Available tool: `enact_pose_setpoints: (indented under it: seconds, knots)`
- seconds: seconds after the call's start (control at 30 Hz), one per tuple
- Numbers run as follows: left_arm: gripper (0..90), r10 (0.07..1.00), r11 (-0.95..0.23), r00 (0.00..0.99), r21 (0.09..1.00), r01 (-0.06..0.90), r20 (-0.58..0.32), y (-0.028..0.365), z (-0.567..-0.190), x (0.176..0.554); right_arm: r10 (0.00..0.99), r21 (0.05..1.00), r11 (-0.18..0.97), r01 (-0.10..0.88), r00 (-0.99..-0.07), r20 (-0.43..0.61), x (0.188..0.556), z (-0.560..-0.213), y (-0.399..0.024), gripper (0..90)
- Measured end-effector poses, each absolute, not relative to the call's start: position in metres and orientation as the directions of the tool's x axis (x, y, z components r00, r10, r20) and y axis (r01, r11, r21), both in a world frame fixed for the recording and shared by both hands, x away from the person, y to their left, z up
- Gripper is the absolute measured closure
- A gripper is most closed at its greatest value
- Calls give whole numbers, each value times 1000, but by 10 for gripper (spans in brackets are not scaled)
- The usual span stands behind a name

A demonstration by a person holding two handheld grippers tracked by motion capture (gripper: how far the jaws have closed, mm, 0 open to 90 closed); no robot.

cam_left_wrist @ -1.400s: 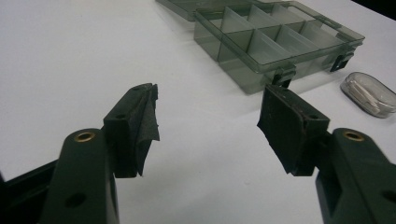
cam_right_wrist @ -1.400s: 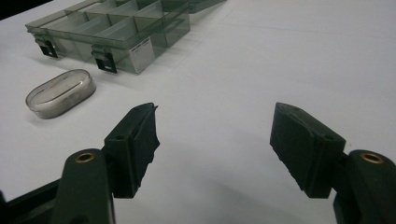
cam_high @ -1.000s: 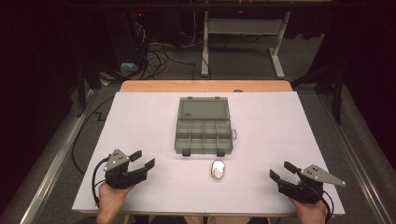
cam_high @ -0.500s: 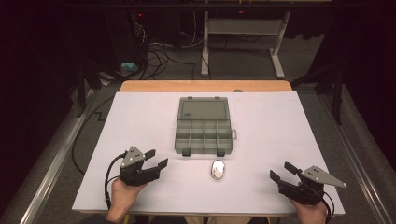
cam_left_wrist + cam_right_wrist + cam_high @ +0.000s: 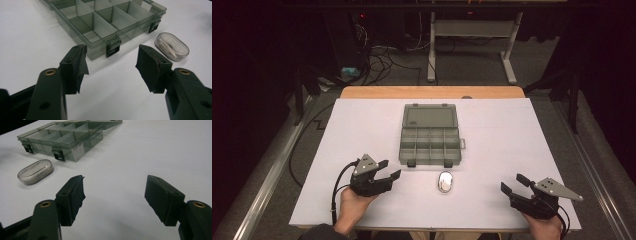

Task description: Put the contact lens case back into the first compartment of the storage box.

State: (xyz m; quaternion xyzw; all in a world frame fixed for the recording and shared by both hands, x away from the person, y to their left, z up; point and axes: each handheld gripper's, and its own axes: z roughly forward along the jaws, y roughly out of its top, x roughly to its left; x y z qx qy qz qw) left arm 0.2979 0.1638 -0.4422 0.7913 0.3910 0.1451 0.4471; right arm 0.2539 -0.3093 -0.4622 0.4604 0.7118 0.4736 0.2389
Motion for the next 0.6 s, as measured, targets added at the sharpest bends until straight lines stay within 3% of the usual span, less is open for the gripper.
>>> enact_pose_setpoints:
  seconds: [0.6]
  knots:
    - [431,714,-340,686,787,514,-140,132,-437,307,881,893,133,430,-464,93,254,-463,-309,321]
